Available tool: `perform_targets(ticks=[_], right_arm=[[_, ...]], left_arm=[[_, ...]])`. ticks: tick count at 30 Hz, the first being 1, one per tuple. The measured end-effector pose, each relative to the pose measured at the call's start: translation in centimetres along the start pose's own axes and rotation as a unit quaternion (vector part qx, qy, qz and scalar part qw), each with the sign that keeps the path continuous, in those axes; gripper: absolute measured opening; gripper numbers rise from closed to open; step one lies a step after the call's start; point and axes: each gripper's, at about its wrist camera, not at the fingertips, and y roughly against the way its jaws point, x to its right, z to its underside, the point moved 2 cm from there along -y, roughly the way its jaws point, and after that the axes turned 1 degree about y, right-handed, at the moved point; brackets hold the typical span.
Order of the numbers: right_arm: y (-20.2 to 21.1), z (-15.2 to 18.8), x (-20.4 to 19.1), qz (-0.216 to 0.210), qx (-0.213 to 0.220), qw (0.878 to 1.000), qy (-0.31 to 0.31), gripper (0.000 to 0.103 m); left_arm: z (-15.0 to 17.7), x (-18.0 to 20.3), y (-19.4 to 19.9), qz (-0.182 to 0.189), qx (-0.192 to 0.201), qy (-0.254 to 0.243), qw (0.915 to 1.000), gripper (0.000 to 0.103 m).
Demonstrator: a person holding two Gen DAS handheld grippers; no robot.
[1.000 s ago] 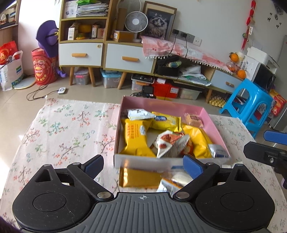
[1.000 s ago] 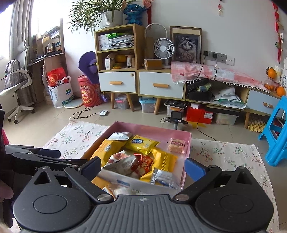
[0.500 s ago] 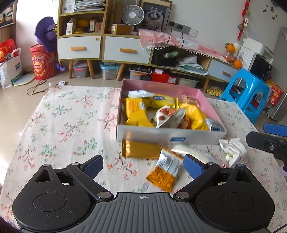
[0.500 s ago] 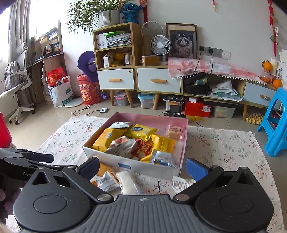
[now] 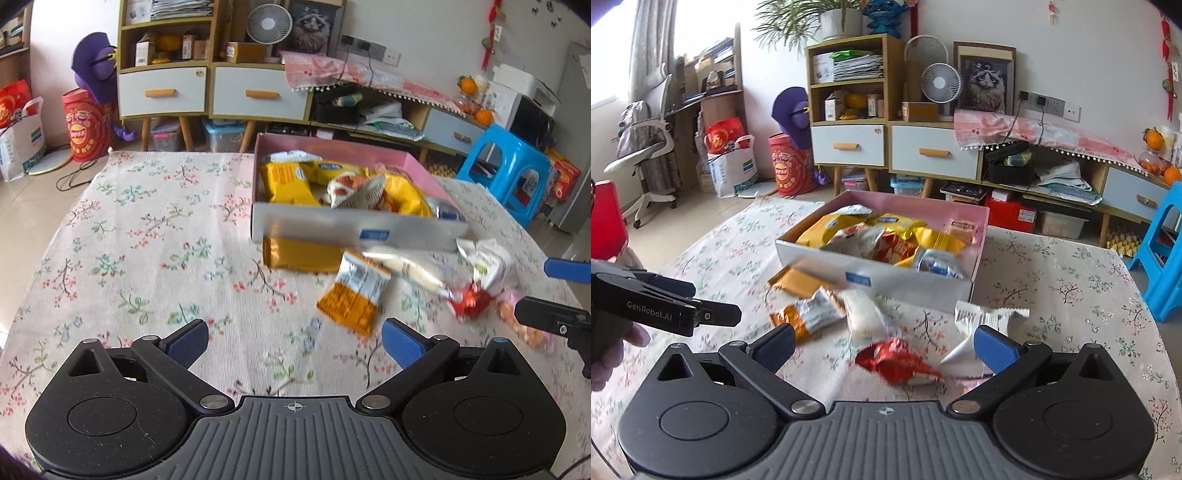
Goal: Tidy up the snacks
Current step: 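Withdraw both grippers from the box back over the remaining snacks, then grasp the pink wafer packet with the right gripper while the left grasps the orange-white biscuit bar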
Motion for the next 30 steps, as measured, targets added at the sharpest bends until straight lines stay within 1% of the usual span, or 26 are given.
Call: perform_targets(ticks=[8, 14, 19, 21, 24, 30], right_arm=[[0.0, 2.1, 0.5, 0.002, -0.008, 1.0, 0.007, 0.093], [0.0, 3.9, 1.3, 0.013, -0.001, 1.0, 0.006, 0.093], [-0.2, 5.4, 2.7, 0.028, -0.004, 0.999, -0.015, 0.093], [-0.3, 5.6, 3.3, 0.037, -0.006, 0.999, -0.017, 0.093], [-0.7, 5.7, 4.2, 0.046, -0.01, 0.999, -0.028, 0.093], [-2.3, 5.8, 5.5, 0.052, -0.039, 0.997, -0.044, 0.093]], left_arm=[[2.1, 0.8, -0.1, 0.016, 0.004, -0.025, 0.9996, 0.101], [3.2, 1.7, -0.7, 0.032, 0.025, -0.048, 0.998, 0.101], [3.1, 2.3, -2.0, 0.035, 0.026, -0.064, 0.997, 0.101], [2.8, 2.6, -2.5, 0.031, 0.03, -0.074, 0.9964, 0.101], [2.3, 2.8, -3.5, 0.036, 0.024, -0.077, 0.9961, 0.101], [1.5, 3.8, -5.2, 0.044, 0.024, -0.095, 0.9942, 0.1]])
